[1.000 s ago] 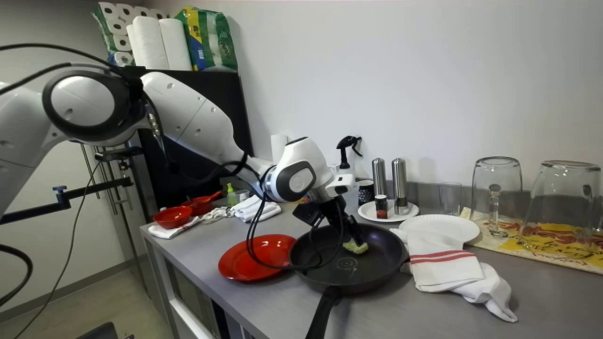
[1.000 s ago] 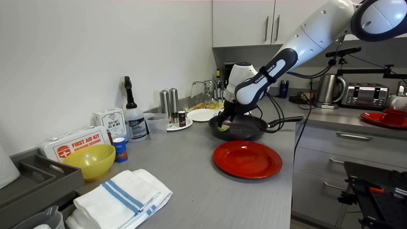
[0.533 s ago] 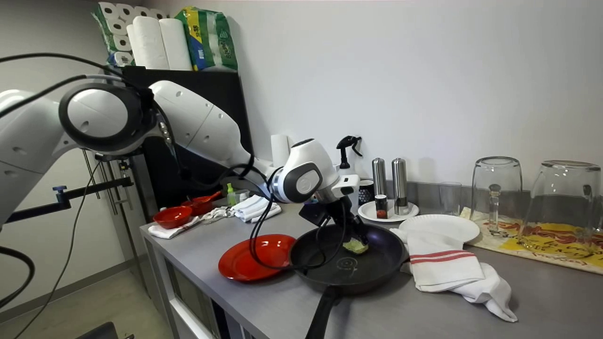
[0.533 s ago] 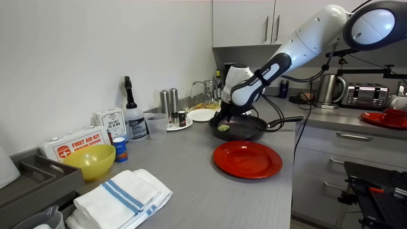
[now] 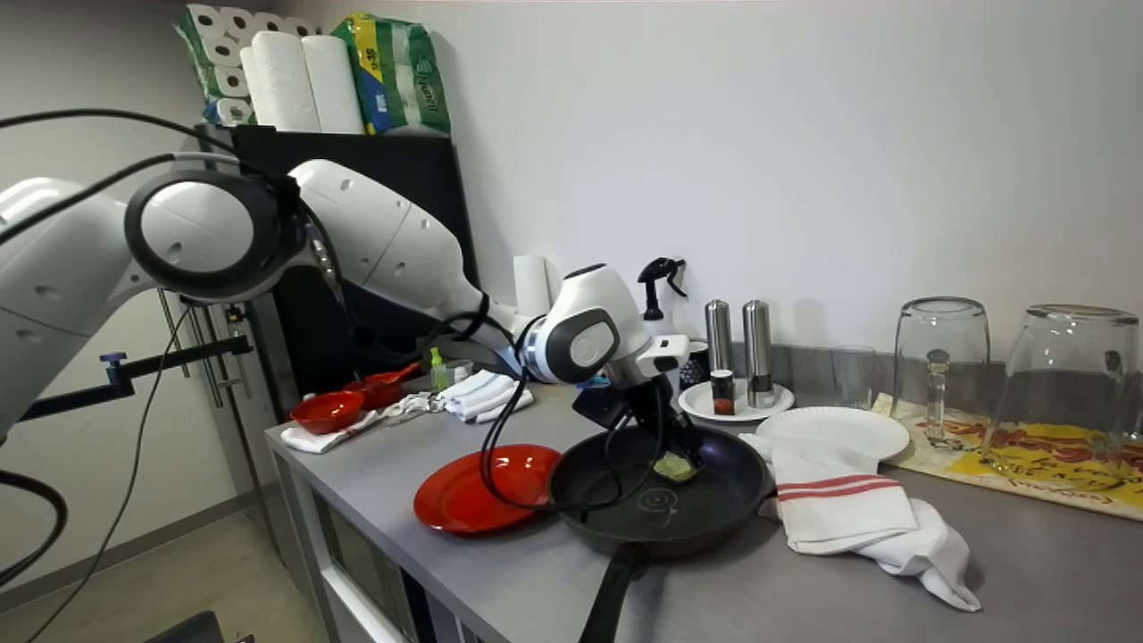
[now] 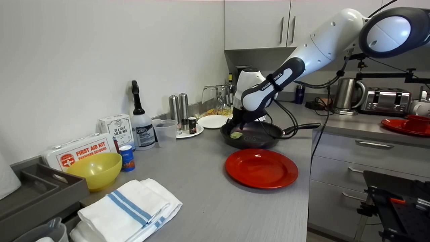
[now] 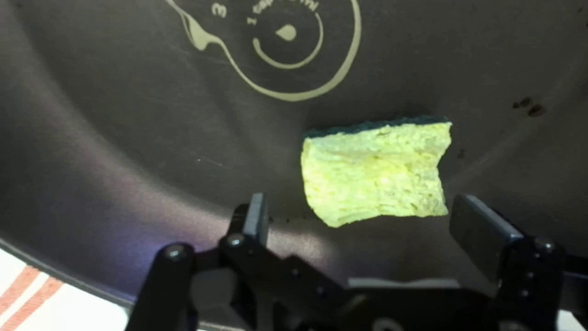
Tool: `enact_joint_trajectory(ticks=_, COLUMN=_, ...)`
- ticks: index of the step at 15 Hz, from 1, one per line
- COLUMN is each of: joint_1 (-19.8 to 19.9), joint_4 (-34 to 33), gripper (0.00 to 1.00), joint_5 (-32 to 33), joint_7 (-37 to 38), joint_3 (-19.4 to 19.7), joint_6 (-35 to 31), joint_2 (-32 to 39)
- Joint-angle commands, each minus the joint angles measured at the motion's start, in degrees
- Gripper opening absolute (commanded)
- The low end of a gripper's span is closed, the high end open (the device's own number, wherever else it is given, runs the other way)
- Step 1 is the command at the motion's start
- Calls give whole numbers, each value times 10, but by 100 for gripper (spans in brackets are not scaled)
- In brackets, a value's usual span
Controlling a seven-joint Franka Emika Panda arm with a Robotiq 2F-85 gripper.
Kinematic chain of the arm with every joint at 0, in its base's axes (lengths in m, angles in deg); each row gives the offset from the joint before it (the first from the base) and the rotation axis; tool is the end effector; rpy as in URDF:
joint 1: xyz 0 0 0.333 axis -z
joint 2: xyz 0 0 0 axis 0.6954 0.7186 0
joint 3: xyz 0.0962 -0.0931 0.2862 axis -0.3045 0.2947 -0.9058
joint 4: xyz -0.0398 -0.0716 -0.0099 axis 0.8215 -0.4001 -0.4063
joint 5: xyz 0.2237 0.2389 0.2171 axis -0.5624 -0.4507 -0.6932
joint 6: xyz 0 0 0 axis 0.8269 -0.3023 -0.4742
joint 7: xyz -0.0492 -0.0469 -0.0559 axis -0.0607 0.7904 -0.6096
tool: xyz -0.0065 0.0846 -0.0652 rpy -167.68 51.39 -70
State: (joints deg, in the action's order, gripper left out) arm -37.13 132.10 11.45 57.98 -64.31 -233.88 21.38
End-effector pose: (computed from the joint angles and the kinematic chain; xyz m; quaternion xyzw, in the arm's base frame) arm 0.7286 -0.1818 0.2386 0.9670 -0.1717 0.1675 0.0857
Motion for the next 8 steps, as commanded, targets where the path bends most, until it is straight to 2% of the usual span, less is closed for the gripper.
enact_joint_trajectory(ticks=1, joint_1=8, joint_4=-20, gripper=100, joint_5=-16, joint_7=-27, joint_3=-11, joint_6=28, joint_2=8)
enact_joint_trajectory(ticks=8, joint_1=13, joint_4=-22, gripper=100, joint_5=-23, joint_7=-49, joint_3=-25, joint_6=58, joint_2=6)
